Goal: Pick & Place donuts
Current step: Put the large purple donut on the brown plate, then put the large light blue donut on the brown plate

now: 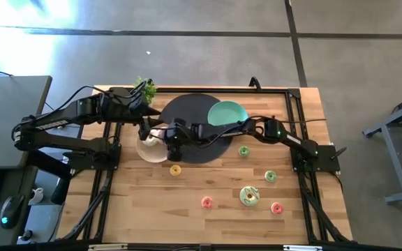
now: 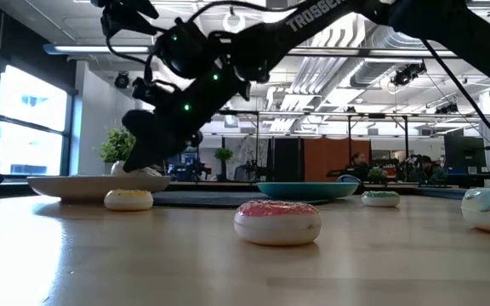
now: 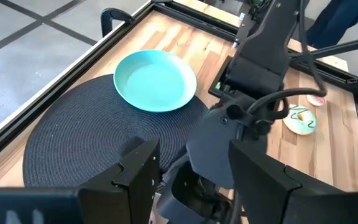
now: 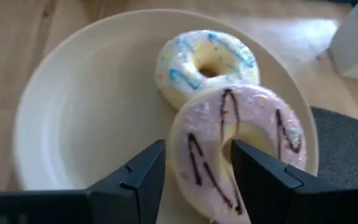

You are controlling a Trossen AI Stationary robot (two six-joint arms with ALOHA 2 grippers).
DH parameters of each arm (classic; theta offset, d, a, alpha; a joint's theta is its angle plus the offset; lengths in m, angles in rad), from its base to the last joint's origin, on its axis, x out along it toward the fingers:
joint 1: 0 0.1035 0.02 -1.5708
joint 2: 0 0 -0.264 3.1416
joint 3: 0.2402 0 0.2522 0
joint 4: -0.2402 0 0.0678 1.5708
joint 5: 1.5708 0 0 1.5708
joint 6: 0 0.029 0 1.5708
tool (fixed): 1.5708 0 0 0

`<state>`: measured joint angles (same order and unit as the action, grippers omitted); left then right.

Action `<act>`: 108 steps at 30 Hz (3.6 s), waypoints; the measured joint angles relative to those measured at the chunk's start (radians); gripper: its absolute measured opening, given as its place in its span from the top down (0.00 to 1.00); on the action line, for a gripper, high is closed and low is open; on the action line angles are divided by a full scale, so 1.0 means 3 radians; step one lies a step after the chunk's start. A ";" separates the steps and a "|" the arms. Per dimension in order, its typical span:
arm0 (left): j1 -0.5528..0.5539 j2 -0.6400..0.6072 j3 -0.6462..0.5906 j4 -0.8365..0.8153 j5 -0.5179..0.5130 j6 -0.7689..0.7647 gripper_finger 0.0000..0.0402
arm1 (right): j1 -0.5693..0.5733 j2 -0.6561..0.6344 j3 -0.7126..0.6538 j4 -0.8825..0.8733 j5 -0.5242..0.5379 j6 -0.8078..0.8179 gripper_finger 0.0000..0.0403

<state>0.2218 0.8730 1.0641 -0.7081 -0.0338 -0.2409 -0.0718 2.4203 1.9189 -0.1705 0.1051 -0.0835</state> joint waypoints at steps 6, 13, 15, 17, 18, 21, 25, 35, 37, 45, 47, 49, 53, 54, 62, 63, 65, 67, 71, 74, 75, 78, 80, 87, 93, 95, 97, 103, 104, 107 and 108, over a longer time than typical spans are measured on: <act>0.0000 -0.0002 0.0000 0.0008 -0.0005 0.0000 0.53 | 0.0040 0.0000 0.0371 -0.0792 -0.0025 -0.0023 0.58; 0.0000 -0.0046 0.0004 -0.0019 -0.0001 0.0000 0.53 | 0.0189 0.0000 0.1264 -0.2614 -0.0012 -0.0248 0.61; 0.0000 -0.0048 0.0004 -0.0002 -0.0001 0.0000 0.53 | 0.0240 -0.0028 0.1469 -0.3145 0.0007 -0.0180 0.62; 0.0000 -0.0058 0.0004 0.0001 -0.0001 0.0011 0.53 | 0.0290 -0.0260 0.1259 -0.3371 0.0029 -0.0130 0.63; 0.0000 -0.0075 0.0003 -0.0005 -0.0001 0.0025 0.53 | 0.0310 -0.0364 0.1155 -0.3528 0.0008 -0.0132 0.63; 0.0000 -0.0102 0.0005 0.0012 -0.0004 0.0102 0.53 | 0.0367 -0.0736 0.0827 -0.4070 0.0038 0.0080 0.63; 0.0001 -0.0130 0.0004 0.0005 -0.0007 0.0121 0.53 | 0.0443 -0.1330 0.0165 -0.4141 0.0318 0.0646 0.63; 0.0000 -0.0133 0.0004 -0.0072 -0.0005 0.0117 0.53 | 0.0899 -0.2858 -0.2128 -0.2793 -0.0505 0.1668 0.63; 0.0000 -0.0134 0.0004 -0.0072 -0.0005 0.0116 0.53 | 0.1088 -0.3062 -0.2543 -0.2306 -0.0659 0.1807 0.63; 0.0000 -0.0134 0.0004 -0.0065 -0.0006 0.0116 0.53 | 0.1669 -0.3244 -0.3916 -0.0523 -0.0832 0.2613 0.63; 0.0000 -0.0134 0.0004 -0.0065 -0.0008 0.0116 0.53 | 0.1726 -0.3226 -0.4131 -0.0274 -0.0712 0.2745 0.63; 0.0000 -0.0134 0.0004 -0.0065 -0.0008 0.0115 0.53 | 0.1753 -0.3231 -0.4234 -0.0139 -0.0617 0.2778 0.63; 0.0001 -0.0132 0.0004 -0.0066 -0.0006 0.0114 0.53 | 0.1756 -0.3231 -0.4262 -0.0136 -0.0513 0.2573 0.66; 0.0000 -0.0132 0.0004 -0.0068 -0.0005 0.0109 0.53 | 0.1756 -0.3231 -0.4262 -0.0126 -0.0505 0.2455 0.66; 0.0000 -0.0126 0.0003 -0.0079 -0.0004 0.0088 0.53 | 0.1745 -0.3266 -0.4262 -0.0150 -0.0522 0.2013 0.69; 0.0001 -0.0126 0.0003 -0.0079 -0.0004 0.0088 0.53 | 0.1740 -0.3292 -0.4258 -0.0147 -0.0518 0.2008 0.69; 0.0000 -0.0126 0.0003 -0.0079 -0.0005 0.0088 0.53 | 0.1739 -0.3358 -0.4229 -0.0201 -0.0477 0.1964 0.69; 0.0000 -0.0126 0.0003 -0.0079 -0.0005 0.0084 0.53 | 0.1739 -0.3440 -0.4207 -0.0204 -0.0462 0.1924 0.69; 0.0000 -0.0126 0.0003 -0.0079 -0.0005 0.0044 0.53 | 0.1739 -0.3575 -0.4200 -0.0191 -0.0463 0.2029 0.67; 0.0001 -0.0126 0.0003 -0.0079 0.0003 -0.0012 0.53 | 0.1750 -0.3595 -0.4200 -0.0193 -0.0475 0.2133 0.62; 0.0001 -0.0126 0.0003 -0.0080 0.0016 -0.0014 0.53 | 0.1763 -0.3595 -0.4200 -0.0194 -0.0474 0.2163 0.61; 0.0001 -0.0126 0.0003 -0.0079 0.0084 -0.0016 0.53 | 0.1812 -0.3596 -0.4200 -0.0199 -0.0485 0.2172 0.55; 0.0000 -0.0126 0.0003 -0.0079 0.0083 -0.0015 0.53 | 0.1851 -0.3596 -0.4200 -0.0236 -0.0485 0.2098 0.52; 0.0001 -0.0126 0.0003 -0.0079 0.0083 -0.0015 0.53 | 0.1929 -0.3596 -0.4407 -0.0281 -0.0367 0.2060 0.51; 0.0000 -0.0125 0.0003 -0.0078 0.0084 -0.0014 0.53 | 0.1926 -0.3596 -0.4804 0.0276 -0.0370 0.2440 0.51; 0.0000 -0.0125 0.0003 -0.0078 0.0084 -0.0014 0.53 | 0.1927 -0.3596 -0.4923 0.0574 -0.0371 0.2457 0.53; 0.0001 -0.0125 0.0003 -0.0078 0.0084 -0.0014 0.53 | 0.1927 -0.3596 -0.4989 0.0664 -0.0342 0.2462 0.55; 0.0000 -0.0125 0.0003 -0.0078 0.0086 -0.0001 0.53 | 0.1926 -0.3596 -0.4988 0.0767 -0.0370 0.2529 0.74; 0.0000 -0.0125 0.0003 -0.0078 0.0086 -0.0001 0.53 | 0.1925 -0.3596 -0.4964 0.0819 -0.0370 0.2528 0.78; 0.0000 -0.0125 0.0003 -0.0078 0.0084 -0.0001 0.53 | 0.1898 -0.3596 -0.4851 0.0838 -0.0369 0.2479 0.91; 0.0000 -0.0125 0.0003 -0.0078 0.0084 -0.0001 0.53 | 0.1887 -0.3596 -0.4799 0.0825 -0.0333 0.2416 0.95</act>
<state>0.2220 0.8356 1.0649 -0.7315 -0.0086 -0.2413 0.4942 1.3415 0.4792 0.0770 0.0053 0.6414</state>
